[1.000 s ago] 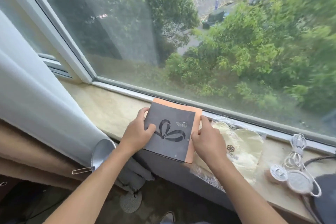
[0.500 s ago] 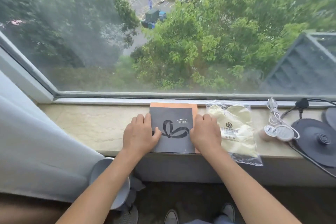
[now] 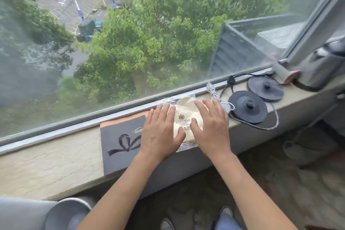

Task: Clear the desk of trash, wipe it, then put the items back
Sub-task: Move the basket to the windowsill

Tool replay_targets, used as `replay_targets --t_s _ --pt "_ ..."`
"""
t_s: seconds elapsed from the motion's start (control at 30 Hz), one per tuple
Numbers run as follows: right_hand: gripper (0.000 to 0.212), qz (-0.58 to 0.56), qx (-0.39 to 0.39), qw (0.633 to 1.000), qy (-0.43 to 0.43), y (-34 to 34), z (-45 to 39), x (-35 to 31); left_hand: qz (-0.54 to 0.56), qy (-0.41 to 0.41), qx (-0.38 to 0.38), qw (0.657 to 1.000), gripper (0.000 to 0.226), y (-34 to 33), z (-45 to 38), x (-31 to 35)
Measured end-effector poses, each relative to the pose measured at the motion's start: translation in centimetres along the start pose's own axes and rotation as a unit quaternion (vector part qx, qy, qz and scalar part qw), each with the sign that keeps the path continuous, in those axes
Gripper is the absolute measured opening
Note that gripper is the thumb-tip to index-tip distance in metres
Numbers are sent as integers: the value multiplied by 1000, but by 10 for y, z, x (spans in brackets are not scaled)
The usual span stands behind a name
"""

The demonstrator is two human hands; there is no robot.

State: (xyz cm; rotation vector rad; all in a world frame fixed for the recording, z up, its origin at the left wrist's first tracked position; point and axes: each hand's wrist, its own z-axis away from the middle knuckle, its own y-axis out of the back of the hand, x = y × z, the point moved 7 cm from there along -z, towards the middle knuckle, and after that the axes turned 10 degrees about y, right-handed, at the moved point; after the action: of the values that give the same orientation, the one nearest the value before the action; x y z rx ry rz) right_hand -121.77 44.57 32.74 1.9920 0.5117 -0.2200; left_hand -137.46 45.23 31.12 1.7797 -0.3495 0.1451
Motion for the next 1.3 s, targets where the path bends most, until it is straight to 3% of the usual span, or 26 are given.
replay_targets --t_s 0.3,0.7,0.93,1.3 --pt "55 67 94 983 -142 119 64 160 60 -164 -26 984 74 -43 -22 213" --pt "52 149 187 908 -343 269 194 390 90 -371 -110 918 72 -142 16 530" --pt "57 189 169 867 -429 329 252 482 77 -449 -139 879 76 -191 26 653" --pt "66 221 120 814 -524 385 240 643 86 -517 -179 832 81 -285 -53 827"
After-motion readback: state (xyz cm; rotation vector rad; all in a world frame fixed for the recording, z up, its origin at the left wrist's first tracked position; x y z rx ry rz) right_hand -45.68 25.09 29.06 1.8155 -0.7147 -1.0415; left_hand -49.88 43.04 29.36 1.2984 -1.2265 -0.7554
